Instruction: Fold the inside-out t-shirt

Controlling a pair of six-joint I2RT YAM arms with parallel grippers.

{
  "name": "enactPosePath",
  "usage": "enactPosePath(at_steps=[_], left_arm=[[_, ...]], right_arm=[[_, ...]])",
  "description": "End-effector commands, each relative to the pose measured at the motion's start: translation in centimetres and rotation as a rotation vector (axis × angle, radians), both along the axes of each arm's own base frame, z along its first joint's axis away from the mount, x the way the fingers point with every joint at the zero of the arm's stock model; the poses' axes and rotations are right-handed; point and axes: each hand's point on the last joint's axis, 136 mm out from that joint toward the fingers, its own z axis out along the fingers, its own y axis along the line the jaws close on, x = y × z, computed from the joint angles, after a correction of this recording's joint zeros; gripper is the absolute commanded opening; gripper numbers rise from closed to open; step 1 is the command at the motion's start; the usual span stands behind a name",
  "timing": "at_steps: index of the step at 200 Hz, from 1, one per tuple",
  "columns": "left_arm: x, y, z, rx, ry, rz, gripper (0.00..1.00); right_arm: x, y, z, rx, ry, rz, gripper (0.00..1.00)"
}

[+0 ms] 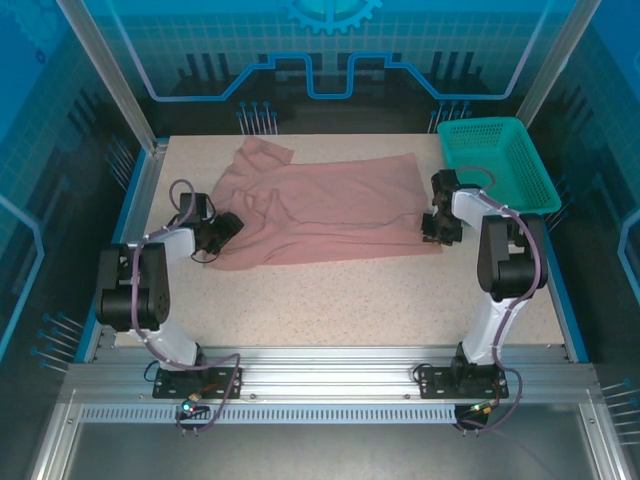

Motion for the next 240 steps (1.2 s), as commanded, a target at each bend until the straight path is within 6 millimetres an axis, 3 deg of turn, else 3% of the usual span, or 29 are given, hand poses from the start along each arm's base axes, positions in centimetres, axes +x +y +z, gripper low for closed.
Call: enactPosePath(at_steps=[1,21,40,72,113,172,207,240], left_arm=[[-0.4,-0.2,2.5,-0.020,-0.056,0.003,0.63],[-1.3,-1.8,3.4,-0.054,-0.072,-0.033,0.64],[-3.1,-3.3,2.5,-0.075,-0.025,-0.073,0.64],[-5.5,-2.9,-0.9,-0.058,0.087,-0.056,0.64],[-7.6,-1.3,-2.9,-0.032,0.152,0.005,0.64],[-10.5,-1.1,-3.6,-0.051,0.192,0.038,0.64],[-13.0,-2.7,-3.1,-0.103,0.203,0.011,0.64],[-15.9,-3.9,-2.3,-0.122,0.190,0.016,0.64]], right_arm=[[0.6,2.8,3.5,0.050,-0.123,0.092,0.33],[1.3,5.2,3.9,0.178,-0.152,0.122,0.35],[1.5,5.9,2.6,0.228,-0.112,0.115,0.35],[0.7,4.6,-0.7,0.218,0.001,0.057,0.30],[-1.9,1.7,-2.5,0.118,0.110,0.001,0.24],[-6.4,-0.8,-2.6,0.029,0.175,-0.048,0.19],[-9.0,-0.6,-1.7,0.018,0.162,-0.056,0.19],[-10.0,0.0,0.5,0.033,0.093,-0.062,0.19]])
